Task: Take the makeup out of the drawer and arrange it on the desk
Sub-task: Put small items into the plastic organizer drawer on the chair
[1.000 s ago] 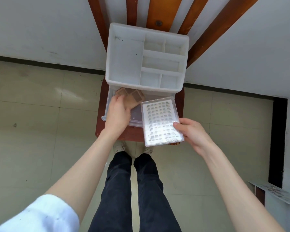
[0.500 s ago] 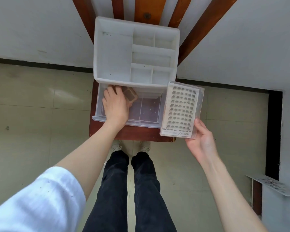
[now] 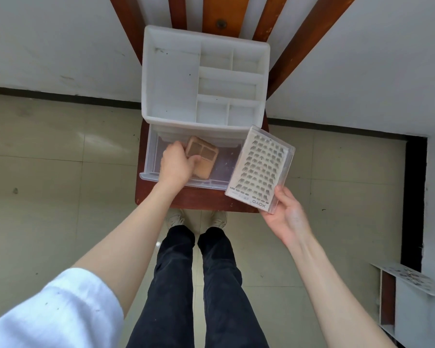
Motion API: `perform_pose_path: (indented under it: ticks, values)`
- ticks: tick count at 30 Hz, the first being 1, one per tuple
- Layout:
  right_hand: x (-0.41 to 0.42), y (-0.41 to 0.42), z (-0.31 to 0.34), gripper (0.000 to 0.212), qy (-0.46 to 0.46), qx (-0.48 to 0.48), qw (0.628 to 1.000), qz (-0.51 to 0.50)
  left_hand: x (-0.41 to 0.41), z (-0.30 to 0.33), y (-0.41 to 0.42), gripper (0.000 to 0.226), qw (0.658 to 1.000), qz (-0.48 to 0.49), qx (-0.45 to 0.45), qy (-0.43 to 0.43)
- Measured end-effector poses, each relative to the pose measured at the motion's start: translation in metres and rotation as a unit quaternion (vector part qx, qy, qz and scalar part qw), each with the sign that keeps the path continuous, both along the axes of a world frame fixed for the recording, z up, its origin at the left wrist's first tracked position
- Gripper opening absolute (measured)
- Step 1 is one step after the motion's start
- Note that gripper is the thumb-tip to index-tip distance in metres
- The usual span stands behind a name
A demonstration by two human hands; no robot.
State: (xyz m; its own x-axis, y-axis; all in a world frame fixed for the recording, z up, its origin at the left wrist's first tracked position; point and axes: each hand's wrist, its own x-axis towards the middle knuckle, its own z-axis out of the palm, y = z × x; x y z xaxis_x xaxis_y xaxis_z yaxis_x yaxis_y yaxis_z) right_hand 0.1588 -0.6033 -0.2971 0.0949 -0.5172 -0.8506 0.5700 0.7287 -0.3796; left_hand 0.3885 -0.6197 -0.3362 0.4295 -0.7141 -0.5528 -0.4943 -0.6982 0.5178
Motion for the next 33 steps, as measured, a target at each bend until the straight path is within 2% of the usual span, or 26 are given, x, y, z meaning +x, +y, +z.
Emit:
perform_pose_path:
  ticks: [3,5,6,7,8,10,11,12,13,16,19,26,29,33]
  values:
    - [0.004,0.005,0.002,0.016,-0.026,0.023,0.999,-0.042,0.002,0.014,0.012,0.032,0.997,0.043,-0.021,0.061]
    - [0.005,0.006,0.005,0.016,-0.047,0.040,0.995,-0.080,0.005,0.025,0.027,0.031,0.984,0.131,-0.042,0.111]
    - [0.005,0.007,0.007,0.017,-0.061,0.047,0.992,-0.102,0.007,0.030,0.036,0.028,0.966,0.191,-0.047,0.165]
    - [0.005,0.007,0.009,0.018,-0.073,0.055,0.988,-0.125,0.010,0.034,0.045,0.025,0.933,0.263,-0.054,0.241]
    - [0.005,0.007,0.011,0.018,-0.081,0.062,0.984,-0.148,0.013,0.038,0.055,0.023,0.882,0.338,-0.064,0.323]
    - [0.005,0.008,0.012,0.022,-0.083,0.077,0.976,-0.188,0.017,0.043,0.072,0.022,0.761,0.468,-0.097,0.439]
    - [0.005,0.008,0.012,0.024,-0.078,0.083,0.973,-0.202,0.019,0.044,0.078,0.020,0.713,0.515,-0.112,0.462]
    - [0.007,0.007,0.011,0.025,-0.072,0.089,0.971,-0.212,0.021,0.045,0.082,0.016,0.681,0.548,-0.123,0.469]
    - [0.009,0.007,0.010,0.025,-0.068,0.094,0.969,-0.218,0.023,0.046,0.085,0.016,0.664,0.571,-0.132,0.464]
    - [0.015,0.006,0.007,0.017,-0.060,0.100,0.969,-0.217,0.031,0.045,0.090,0.028,0.650,0.605,-0.133,0.440]
    - [0.019,0.008,0.004,0.019,-0.064,0.106,0.970,-0.209,0.037,0.043,0.088,0.039,0.647,0.612,-0.110,0.441]
    - [0.033,-0.002,0.008,0.033,-0.094,0.131,0.964,-0.210,0.041,0.047,0.074,0.045,0.606,0.623,-0.127,0.478]
    - [0.041,-0.017,0.012,0.044,-0.104,0.118,0.962,-0.223,0.042,0.052,0.056,0.044,0.604,0.612,-0.141,0.491]
    - [0.053,-0.041,0.016,0.044,-0.120,0.102,0.956,-0.249,0.042,0.053,0.032,0.043,0.600,0.599,-0.150,0.508]
